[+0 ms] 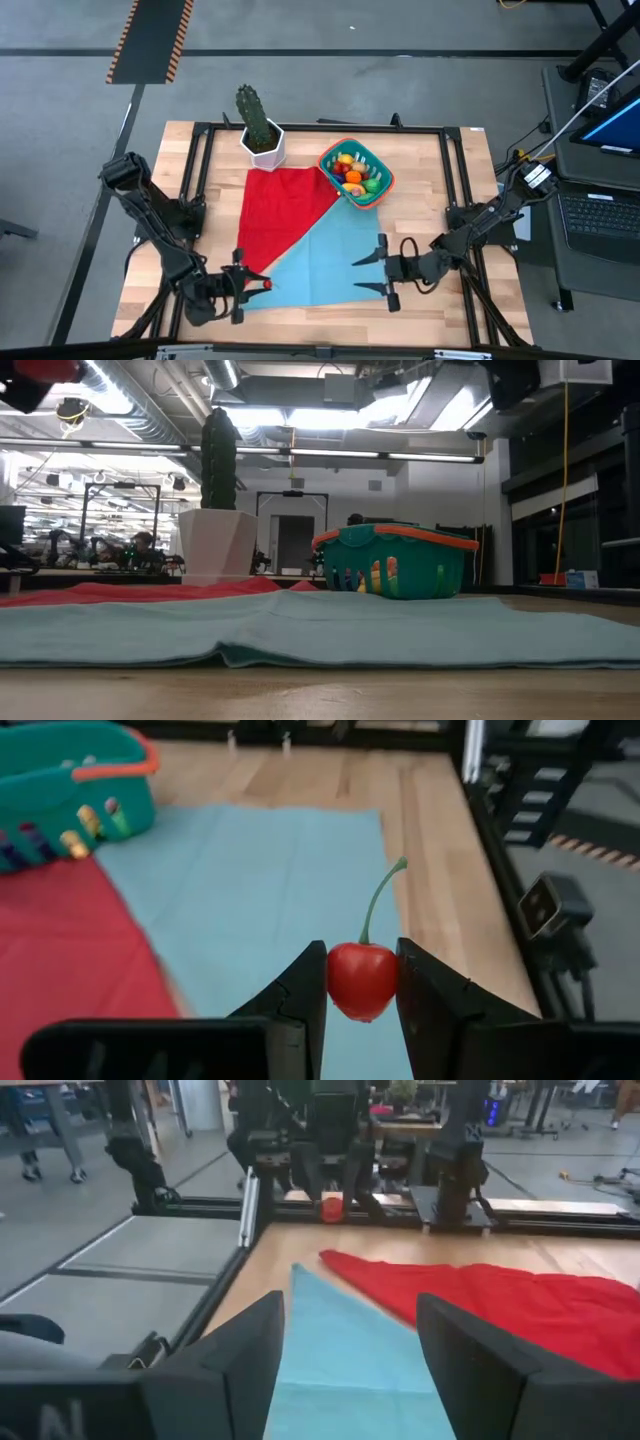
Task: Build produce basket
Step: Put the red cherry into the blue basket
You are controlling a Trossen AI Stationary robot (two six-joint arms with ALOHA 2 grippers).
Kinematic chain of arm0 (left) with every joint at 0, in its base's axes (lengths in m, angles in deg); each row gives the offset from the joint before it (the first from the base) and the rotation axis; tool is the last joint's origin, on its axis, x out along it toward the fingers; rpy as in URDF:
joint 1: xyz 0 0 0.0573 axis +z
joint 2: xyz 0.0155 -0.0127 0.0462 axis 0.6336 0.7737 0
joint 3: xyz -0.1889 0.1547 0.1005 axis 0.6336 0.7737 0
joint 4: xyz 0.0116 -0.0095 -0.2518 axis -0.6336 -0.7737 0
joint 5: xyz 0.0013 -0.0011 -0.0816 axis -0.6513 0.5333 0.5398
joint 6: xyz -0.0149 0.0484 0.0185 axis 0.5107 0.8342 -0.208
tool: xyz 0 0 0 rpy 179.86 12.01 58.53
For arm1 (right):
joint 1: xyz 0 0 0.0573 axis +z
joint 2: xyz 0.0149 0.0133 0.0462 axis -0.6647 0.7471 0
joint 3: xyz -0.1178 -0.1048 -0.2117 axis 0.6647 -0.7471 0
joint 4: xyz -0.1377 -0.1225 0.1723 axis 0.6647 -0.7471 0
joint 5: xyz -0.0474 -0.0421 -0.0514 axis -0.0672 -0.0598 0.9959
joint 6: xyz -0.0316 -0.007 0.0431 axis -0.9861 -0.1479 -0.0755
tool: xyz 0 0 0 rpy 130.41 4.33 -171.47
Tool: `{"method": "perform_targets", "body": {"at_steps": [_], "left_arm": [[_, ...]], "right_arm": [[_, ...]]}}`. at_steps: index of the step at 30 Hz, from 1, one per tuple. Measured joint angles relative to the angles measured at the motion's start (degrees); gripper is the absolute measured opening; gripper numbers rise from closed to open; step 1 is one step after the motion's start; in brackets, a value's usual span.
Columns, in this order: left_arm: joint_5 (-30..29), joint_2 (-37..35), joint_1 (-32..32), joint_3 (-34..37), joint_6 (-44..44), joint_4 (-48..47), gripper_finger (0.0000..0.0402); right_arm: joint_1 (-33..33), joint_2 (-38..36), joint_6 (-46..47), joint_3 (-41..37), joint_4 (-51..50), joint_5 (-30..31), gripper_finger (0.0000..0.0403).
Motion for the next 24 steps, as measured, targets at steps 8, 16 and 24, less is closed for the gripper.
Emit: {"method": "perform_targets", "body": {"at_steps": [8,16,24], "left_arm": [[0.27,0.02,2.82,7.26,14.74,24.46,0.0089],[7.19,0.02,6.90,13.92,23.73,42.94,0.0087],[15.38,0.07,11.89,14.76,27.91,46.76,0.0090]], "right_arm": [[0.58,0.00,4.48,-2.08,0.65,-0.02,0.0228],[0.57,0.00,5.20,-2.09,0.67,-0.02,0.0228],[0.57,0.01,4.78,-2.09,1.65,-0.04,0.0228]]}}
